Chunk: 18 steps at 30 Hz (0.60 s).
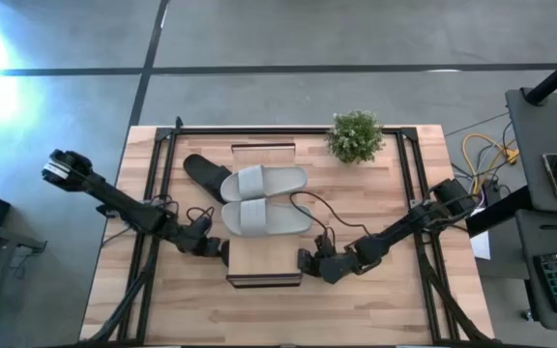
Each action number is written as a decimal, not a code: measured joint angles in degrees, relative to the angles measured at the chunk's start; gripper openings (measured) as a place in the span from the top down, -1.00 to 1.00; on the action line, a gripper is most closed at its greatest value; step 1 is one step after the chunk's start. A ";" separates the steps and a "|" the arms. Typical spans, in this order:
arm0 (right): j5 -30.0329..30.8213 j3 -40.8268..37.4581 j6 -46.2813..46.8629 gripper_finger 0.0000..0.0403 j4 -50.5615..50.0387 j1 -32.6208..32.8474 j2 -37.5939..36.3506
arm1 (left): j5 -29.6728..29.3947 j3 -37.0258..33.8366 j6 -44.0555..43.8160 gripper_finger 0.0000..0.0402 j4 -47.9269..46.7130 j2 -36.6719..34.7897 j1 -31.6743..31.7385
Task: Pick and place slides into the shelf
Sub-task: Move the bottom black slide under the shelf
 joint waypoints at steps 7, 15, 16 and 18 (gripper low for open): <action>0.10 0.00 -1.88 0.96 0.02 0.23 -0.02 | -5.27 0.98 -1.10 1.00 1.14 3.95 0.00; 0.43 -0.02 -1.01 0.96 -0.20 4.21 -0.45 | -6.06 0.64 2.88 1.00 0.30 -1.28 -0.10; 0.40 -0.02 -0.77 0.96 -0.21 4.77 -0.46 | -7.22 0.62 4.22 1.00 0.59 -2.00 0.04; 0.66 -0.02 -0.14 0.96 -0.48 5.70 -0.46 | -7.56 0.68 5.35 1.00 0.15 -3.41 0.09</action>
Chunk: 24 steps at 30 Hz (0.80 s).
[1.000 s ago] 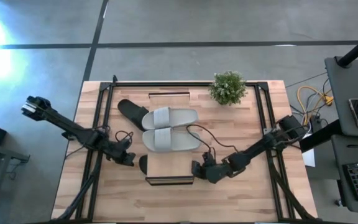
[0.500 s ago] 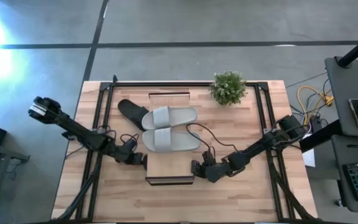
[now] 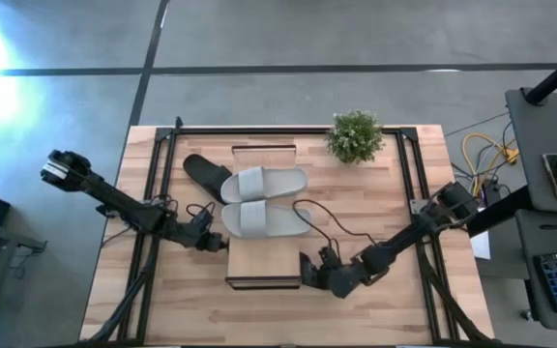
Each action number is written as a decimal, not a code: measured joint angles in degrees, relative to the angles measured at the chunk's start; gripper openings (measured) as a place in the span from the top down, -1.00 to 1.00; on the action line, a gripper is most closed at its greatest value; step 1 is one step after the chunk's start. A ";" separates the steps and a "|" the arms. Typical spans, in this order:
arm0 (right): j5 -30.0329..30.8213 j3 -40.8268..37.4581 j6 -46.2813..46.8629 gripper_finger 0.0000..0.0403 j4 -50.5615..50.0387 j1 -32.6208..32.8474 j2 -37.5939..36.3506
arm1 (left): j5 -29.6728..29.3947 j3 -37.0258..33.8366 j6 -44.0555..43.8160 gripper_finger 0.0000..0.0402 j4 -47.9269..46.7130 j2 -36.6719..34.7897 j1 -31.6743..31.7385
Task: Pick and place slides into the shelf
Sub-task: Move the bottom black slide under the shelf
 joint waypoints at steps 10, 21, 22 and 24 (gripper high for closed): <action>7.12 0.00 1.34 0.96 -2.77 0.53 -0.04 | 1.61 0.02 -0.39 1.00 -1.98 0.07 -0.09; 17.77 0.00 -0.79 0.96 -6.27 0.56 -3.14 | 3.22 0.04 -0.77 1.00 -1.95 -0.04 -0.11; 17.80 0.00 -0.38 0.96 -7.22 0.78 -3.54 | 3.26 0.04 -0.78 1.00 -1.97 -0.04 -0.11; 19.98 0.00 0.93 0.96 -9.81 1.36 -4.41 | 3.28 0.04 -0.43 1.00 -1.97 -0.04 -0.11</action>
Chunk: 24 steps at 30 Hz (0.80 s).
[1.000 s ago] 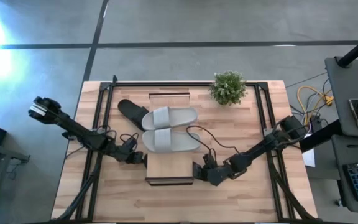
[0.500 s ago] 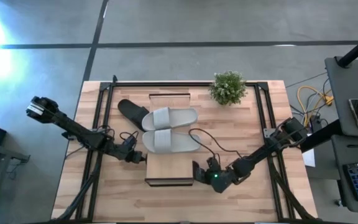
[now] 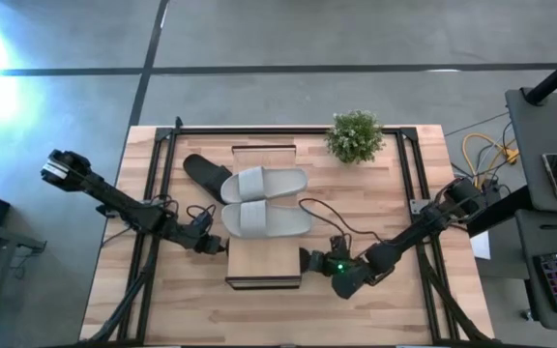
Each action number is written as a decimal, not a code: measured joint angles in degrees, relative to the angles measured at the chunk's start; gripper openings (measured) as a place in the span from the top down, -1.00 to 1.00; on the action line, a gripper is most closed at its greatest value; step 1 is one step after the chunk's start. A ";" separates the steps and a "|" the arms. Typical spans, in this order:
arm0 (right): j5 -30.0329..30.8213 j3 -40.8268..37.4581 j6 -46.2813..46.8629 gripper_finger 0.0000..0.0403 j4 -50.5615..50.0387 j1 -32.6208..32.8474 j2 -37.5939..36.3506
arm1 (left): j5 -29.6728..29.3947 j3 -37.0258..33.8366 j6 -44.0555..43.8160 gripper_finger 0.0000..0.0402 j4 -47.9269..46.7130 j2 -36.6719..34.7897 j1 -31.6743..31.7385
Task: Pick and place slides into the shelf
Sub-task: Move the bottom black slide under the shelf
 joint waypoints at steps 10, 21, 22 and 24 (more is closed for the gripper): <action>-5.76 1.01 13.27 0.96 -22.40 0.66 -6.12 | 0.30 0.00 0.58 1.00 -0.02 -0.02 0.00; -14.41 0.94 9.51 0.96 -12.85 1.84 -3.95 | 0.29 -0.24 1.11 1.00 -0.50 -0.04 0.00; -14.48 0.94 9.66 0.96 -12.75 1.86 -3.47 | 0.29 -0.36 1.11 1.00 -0.53 -0.04 0.00; -14.69 0.94 9.86 0.96 -10.79 1.86 -2.34 | 0.29 -0.42 1.08 1.00 -0.49 -0.04 0.00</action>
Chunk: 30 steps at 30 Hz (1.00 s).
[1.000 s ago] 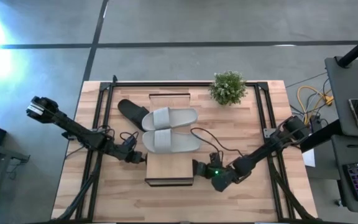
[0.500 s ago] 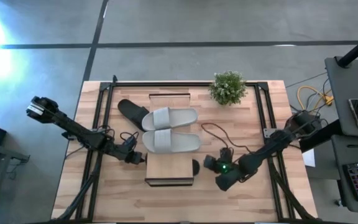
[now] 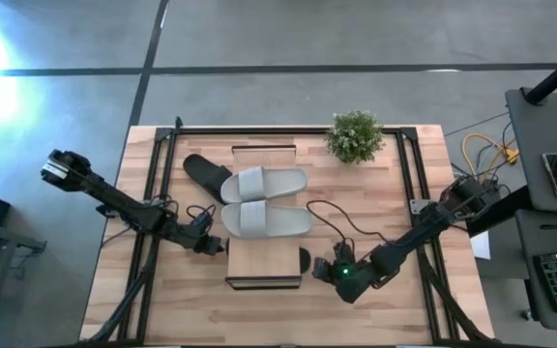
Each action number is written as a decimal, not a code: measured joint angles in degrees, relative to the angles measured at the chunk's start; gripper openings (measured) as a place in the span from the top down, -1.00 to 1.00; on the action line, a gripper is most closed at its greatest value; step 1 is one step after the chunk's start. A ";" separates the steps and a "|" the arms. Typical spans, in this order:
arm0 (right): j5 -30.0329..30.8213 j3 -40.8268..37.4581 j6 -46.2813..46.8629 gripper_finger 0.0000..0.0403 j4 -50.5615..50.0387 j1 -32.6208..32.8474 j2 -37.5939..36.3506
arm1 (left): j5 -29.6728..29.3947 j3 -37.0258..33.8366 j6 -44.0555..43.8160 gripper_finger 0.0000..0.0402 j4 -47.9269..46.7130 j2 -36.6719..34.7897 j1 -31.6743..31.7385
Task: Pick and place slides into the shelf
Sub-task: Move the bottom black slide under the shelf
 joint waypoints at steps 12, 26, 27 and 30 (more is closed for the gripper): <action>-0.04 -0.02 1.03 0.96 5.62 -0.59 5.10 | 0.00 -0.07 -0.49 1.00 0.05 0.00 0.00; -3.30 -0.07 -8.76 0.96 9.99 -9.03 7.28 | 0.34 -0.24 -0.54 1.00 -0.53 0.01 -0.07; -3.26 -0.11 -9.52 0.96 9.91 -9.76 7.25 | 0.36 -0.25 -0.53 1.00 -0.53 0.00 -0.07; -3.28 -0.11 -10.66 0.96 10.37 -11.37 7.23 | 0.16 -0.26 -0.54 1.00 0.05 0.02 -0.04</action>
